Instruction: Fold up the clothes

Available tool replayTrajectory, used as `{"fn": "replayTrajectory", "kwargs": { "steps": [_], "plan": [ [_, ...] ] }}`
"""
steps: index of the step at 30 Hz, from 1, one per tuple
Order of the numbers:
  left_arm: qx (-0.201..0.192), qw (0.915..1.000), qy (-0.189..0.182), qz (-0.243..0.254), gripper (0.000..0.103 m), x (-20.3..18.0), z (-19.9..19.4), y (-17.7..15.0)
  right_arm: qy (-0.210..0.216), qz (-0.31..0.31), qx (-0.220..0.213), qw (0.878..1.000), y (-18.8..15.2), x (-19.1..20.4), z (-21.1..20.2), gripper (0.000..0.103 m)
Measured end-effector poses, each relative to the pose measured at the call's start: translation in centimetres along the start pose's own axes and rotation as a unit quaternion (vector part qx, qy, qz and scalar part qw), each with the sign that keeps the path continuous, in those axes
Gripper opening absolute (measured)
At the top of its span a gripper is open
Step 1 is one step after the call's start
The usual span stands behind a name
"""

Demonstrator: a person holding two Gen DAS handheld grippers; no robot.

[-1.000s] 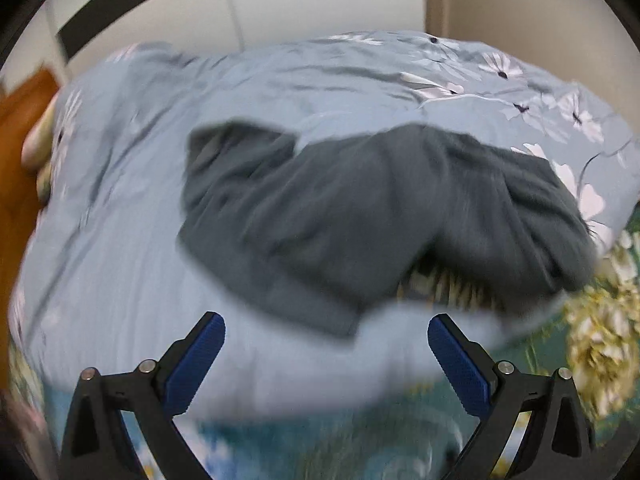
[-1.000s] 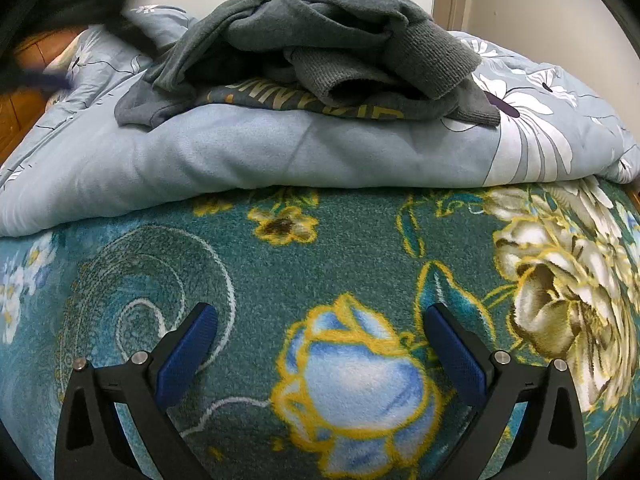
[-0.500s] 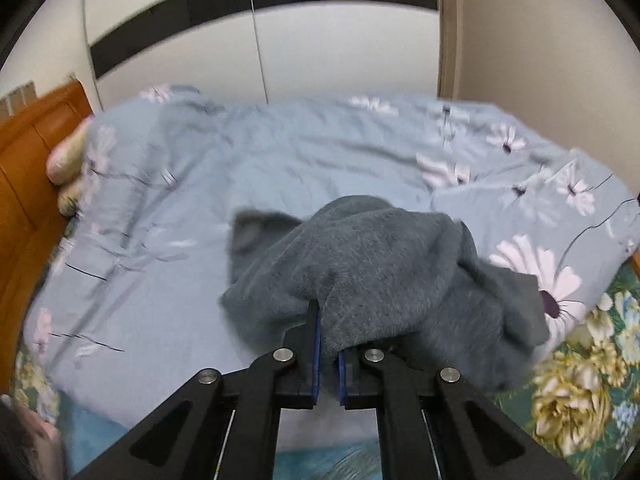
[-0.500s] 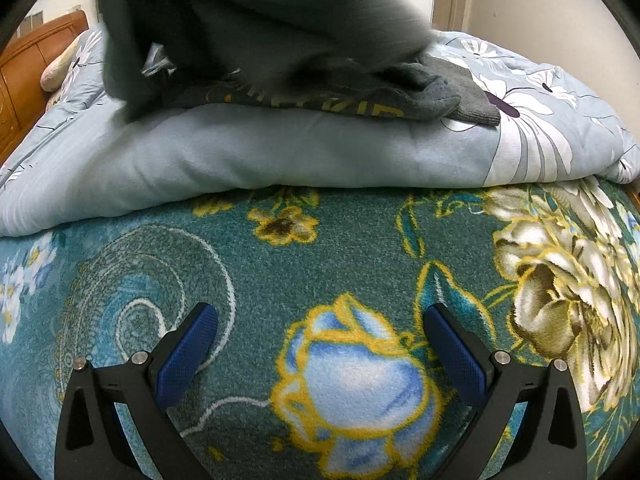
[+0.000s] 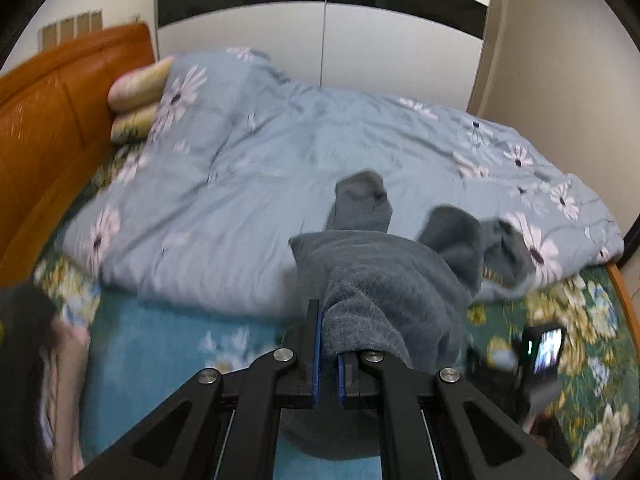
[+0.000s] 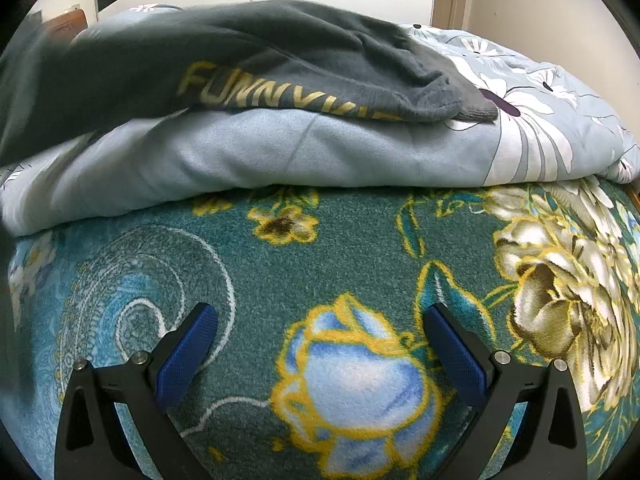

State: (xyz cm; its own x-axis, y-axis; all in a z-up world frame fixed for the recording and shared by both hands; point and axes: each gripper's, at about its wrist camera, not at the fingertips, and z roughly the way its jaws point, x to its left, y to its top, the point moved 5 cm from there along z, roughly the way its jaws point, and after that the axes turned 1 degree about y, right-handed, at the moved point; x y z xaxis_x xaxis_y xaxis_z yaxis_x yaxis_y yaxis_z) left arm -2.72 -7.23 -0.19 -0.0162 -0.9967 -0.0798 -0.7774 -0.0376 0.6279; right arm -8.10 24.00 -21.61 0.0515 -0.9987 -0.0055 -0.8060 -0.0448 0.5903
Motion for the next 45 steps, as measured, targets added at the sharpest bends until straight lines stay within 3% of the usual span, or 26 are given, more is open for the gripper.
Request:
{"fn": "replayTrajectory", "kwargs": {
  "steps": [7,13,18,23,25,28,30,33,34,37,39,41,45],
  "plan": [
    [0.036,0.9957,-0.055,-0.066,0.006,2.1,-2.7,-9.7,-0.003,0.001,0.006,1.0,0.3,0.4,0.0,0.103],
    [0.045,0.9907,-0.069,-0.109,0.006,4.1,-3.4,-13.6,-0.018,0.007,0.071,0.997,-1.2,1.8,-1.9,0.103],
    [0.056,0.985,-0.083,-0.14,0.006,6.5,-3.4,-15.3,0.026,-0.003,0.082,0.996,-4.7,3.8,-6.4,0.099],
    [0.082,0.9808,-0.095,-0.149,0.01,7.4,-2.9,-17.6,0.124,0.022,0.059,0.99,-5.9,5.3,-12.6,0.085],
    [0.089,0.9776,-0.106,-0.159,0.012,7.6,-2.9,-18.5,0.194,0.049,0.048,0.979,-4.4,5.9,-16.0,0.082],
    [0.101,0.9754,-0.102,-0.167,0.028,8.2,-3.2,-19.2,0.298,0.083,0.04,0.95,-4.7,8.4,-19.8,0.081],
    [0.105,0.9735,-0.101,-0.177,0.032,8.8,-3.6,-19.6,0.338,0.085,0.055,0.936,-5.2,10.5,-21.8,0.068],
    [0.094,0.9702,-0.093,-0.203,0.04,10.4,-4.9,-19.6,0.344,0.065,0.103,0.931,-6.4,12.7,-21.0,0.043],
    [0.09,0.9695,-0.09,-0.209,0.041,10.7,-5.3,-19.4,0.34,0.064,0.118,0.931,-7.0,13.2,-20.5,0.041],
    [0.078,0.9675,-0.118,-0.209,0.042,9.7,-6.6,-18.3,0.342,0.096,0.145,0.923,-8.2,13.3,-18.8,0.034],
    [0.075,0.9679,-0.141,-0.194,0.046,8.0,-7.1,-17.8,0.351,0.121,0.156,0.915,-8.8,13.4,-18.1,0.017],
    [0.084,0.971,-0.147,-0.169,0.052,6.2,-6.9,-17.9,0.364,0.129,0.159,0.909,-8.6,13.7,-17.7,0.013],
    [0.114,0.9731,-0.127,-0.155,0.052,4.9,-5.5,-19.1,0.411,0.148,0.141,0.888,-6.8,13.7,-19.2,0.011]
  ]
}}
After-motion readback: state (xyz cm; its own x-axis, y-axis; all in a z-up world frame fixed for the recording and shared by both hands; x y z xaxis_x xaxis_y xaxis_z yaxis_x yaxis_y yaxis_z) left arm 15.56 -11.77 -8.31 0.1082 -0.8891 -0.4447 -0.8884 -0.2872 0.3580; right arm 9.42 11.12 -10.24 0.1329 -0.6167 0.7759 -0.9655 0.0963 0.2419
